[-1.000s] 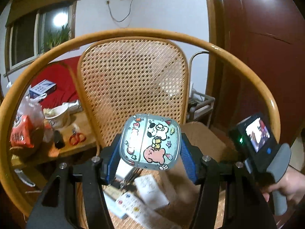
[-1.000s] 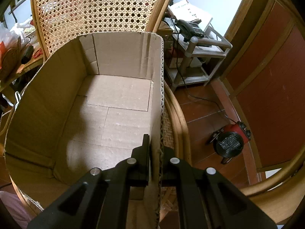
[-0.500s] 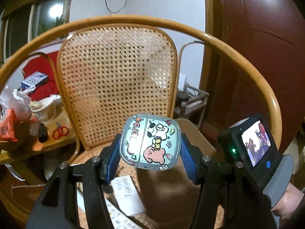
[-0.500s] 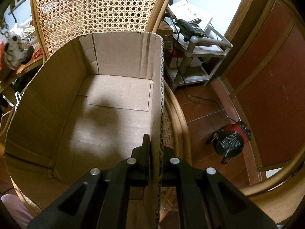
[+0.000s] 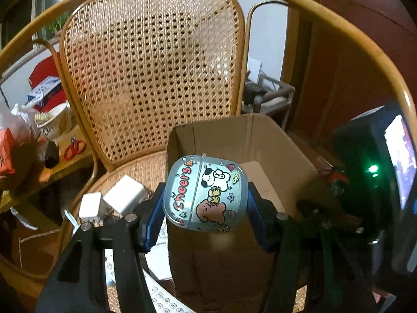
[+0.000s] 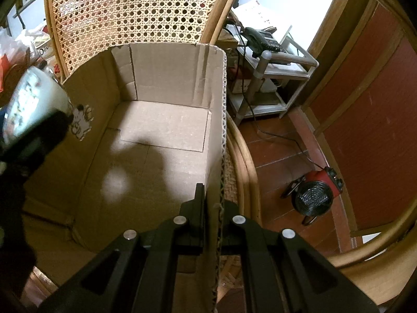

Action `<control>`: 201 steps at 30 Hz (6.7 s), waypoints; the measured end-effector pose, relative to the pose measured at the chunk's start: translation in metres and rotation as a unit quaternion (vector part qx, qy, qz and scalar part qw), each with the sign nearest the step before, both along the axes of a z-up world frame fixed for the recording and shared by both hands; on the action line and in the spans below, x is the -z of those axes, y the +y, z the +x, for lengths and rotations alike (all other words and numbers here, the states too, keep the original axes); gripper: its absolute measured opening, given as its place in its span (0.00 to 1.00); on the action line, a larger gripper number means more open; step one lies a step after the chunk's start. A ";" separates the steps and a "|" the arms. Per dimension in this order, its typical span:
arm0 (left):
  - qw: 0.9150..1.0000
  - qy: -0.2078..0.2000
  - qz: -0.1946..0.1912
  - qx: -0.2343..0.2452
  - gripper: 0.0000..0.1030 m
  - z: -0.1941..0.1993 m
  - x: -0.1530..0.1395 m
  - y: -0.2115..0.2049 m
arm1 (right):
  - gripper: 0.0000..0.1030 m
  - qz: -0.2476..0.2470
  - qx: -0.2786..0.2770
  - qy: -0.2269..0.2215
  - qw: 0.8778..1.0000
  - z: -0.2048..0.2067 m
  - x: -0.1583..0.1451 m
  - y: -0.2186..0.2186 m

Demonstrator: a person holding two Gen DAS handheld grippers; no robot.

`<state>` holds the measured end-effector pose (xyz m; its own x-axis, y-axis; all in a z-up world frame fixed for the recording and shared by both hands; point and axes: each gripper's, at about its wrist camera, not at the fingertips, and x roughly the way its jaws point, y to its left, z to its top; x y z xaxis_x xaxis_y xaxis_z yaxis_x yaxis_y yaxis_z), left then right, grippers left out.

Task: Organize rigid objects
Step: 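Lift the pouch with the left gripper and carry it over the box, then open the left gripper to drop the pouch into the box, then move the left gripper back over the white TV remote, then close the left gripper on the white JSCN TV remote and lift, then carry the remote with the left gripper and release it into the box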

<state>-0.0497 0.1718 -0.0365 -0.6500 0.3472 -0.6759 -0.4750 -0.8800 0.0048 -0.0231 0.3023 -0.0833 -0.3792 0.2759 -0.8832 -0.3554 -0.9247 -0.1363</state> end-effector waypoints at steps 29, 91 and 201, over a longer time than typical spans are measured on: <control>0.994 0.060 -0.041 -0.082 0.93 0.004 -0.011 -0.043 | 0.07 -0.006 0.001 -0.005 1.000 -0.005 0.004 -0.001; 0.980 -0.158 -0.068 -0.102 0.95 0.003 0.076 -0.104 | 0.07 -0.006 0.003 -0.008 1.000 -0.005 0.003 0.001; 0.999 0.029 -0.013 -0.026 0.39 -0.011 -0.048 -0.007 | 0.07 -0.018 0.010 -0.005 1.000 -0.004 0.010 0.003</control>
